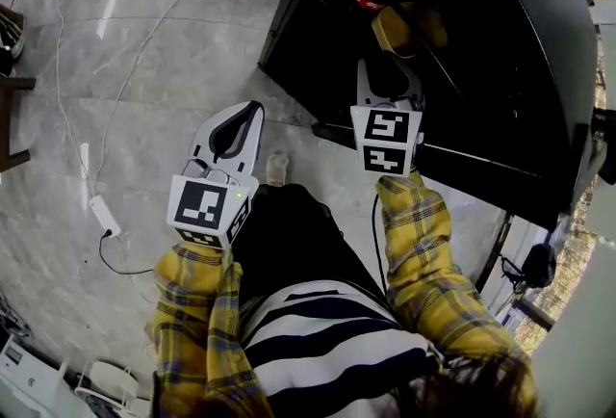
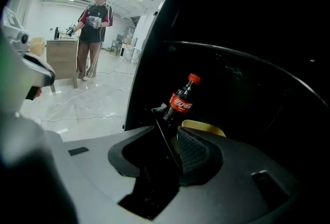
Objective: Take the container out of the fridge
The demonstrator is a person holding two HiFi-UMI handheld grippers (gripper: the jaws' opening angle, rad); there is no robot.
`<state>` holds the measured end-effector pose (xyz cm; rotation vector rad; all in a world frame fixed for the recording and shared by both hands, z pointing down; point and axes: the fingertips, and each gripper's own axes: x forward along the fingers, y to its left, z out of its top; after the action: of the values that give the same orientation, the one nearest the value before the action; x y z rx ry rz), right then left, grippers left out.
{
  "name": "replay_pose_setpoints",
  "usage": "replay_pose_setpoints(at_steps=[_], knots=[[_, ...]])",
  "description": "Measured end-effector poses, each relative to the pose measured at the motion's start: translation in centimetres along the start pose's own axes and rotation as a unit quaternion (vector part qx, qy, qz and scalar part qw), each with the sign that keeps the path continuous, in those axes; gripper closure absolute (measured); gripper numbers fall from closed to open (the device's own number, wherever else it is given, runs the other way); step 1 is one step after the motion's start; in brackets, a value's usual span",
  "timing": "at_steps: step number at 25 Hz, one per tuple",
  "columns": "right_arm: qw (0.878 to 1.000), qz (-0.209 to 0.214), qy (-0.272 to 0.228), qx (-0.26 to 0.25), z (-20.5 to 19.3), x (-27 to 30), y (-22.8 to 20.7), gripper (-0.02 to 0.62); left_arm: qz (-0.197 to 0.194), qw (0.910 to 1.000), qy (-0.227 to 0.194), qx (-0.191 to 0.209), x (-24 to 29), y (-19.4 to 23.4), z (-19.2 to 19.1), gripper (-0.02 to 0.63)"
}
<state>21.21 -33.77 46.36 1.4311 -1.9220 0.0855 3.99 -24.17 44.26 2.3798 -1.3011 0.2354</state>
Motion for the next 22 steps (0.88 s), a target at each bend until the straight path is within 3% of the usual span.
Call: replay_pose_setpoints(at_steps=[13, 22], knots=[[0.996, -0.055, 0.030, -0.070, -0.9, 4.8, -2.7, 0.440, 0.033, 0.9991, -0.010, -0.025, 3.6, 1.9, -1.7, 0.588], [0.993, -0.048, 0.075, -0.078, -2.4, 7.3, -3.2, 0.439, 0.046, 0.9981, -0.010, -0.040, 4.7, 3.1, -2.7, 0.586]])
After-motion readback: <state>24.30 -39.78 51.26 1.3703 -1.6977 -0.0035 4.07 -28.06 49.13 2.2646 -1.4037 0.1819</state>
